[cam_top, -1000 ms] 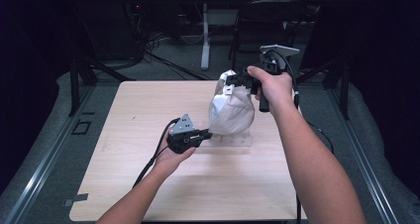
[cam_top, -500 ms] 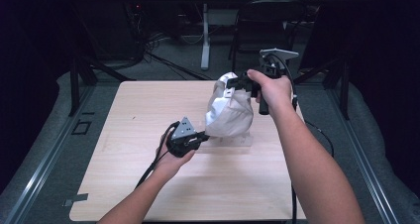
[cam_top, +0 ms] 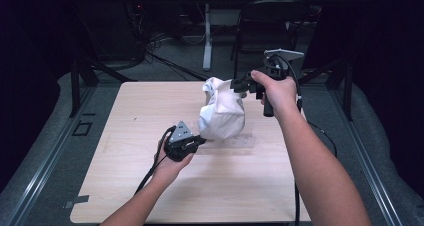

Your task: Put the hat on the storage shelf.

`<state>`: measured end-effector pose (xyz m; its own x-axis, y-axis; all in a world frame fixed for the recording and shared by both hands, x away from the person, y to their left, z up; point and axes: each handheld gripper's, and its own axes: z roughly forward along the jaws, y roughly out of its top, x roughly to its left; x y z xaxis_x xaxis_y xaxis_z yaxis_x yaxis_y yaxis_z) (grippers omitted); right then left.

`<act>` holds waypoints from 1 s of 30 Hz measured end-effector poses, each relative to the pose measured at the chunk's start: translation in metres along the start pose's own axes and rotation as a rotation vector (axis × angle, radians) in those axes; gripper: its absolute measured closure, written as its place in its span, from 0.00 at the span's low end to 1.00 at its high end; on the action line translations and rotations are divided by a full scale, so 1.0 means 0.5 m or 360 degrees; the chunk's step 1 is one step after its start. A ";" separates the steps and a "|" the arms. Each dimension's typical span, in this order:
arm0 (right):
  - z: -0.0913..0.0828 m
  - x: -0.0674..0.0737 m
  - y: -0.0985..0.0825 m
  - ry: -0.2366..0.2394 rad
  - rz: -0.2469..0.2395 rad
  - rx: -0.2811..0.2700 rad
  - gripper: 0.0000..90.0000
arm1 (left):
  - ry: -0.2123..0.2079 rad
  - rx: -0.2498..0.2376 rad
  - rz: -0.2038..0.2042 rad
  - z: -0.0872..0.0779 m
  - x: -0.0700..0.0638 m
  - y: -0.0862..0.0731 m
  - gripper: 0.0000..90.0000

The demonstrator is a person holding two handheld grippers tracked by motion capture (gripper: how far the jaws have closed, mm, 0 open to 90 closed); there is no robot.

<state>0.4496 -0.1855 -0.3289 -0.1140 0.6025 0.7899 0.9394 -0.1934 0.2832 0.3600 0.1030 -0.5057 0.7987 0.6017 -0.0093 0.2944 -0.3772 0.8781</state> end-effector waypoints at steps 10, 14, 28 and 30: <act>-0.014 -0.019 -0.002 0.0010 0.0030 -0.0005 0.81 | 0.0015 0.0033 -0.0049 -0.004 -0.001 -0.003 0.96; -0.020 -0.023 -0.001 0.0009 0.0035 -0.0007 0.81 | 0.0024 0.0015 -0.0070 -0.006 0.002 -0.005 0.96; -0.030 -0.032 -0.003 0.0007 0.0045 -0.0012 0.80 | 0.0043 0.0117 -0.0067 0.010 0.003 -0.031 0.95; -0.029 -0.033 -0.002 0.0008 0.0046 -0.0013 0.80 | 0.0026 0.0115 -0.0094 0.009 0.006 -0.032 0.95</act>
<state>0.4456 -0.2066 -0.3343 -0.0886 0.5926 0.8006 0.9396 -0.2170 0.2646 0.3601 0.1078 -0.5219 0.7703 0.6355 -0.0521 0.3785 -0.3899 0.8395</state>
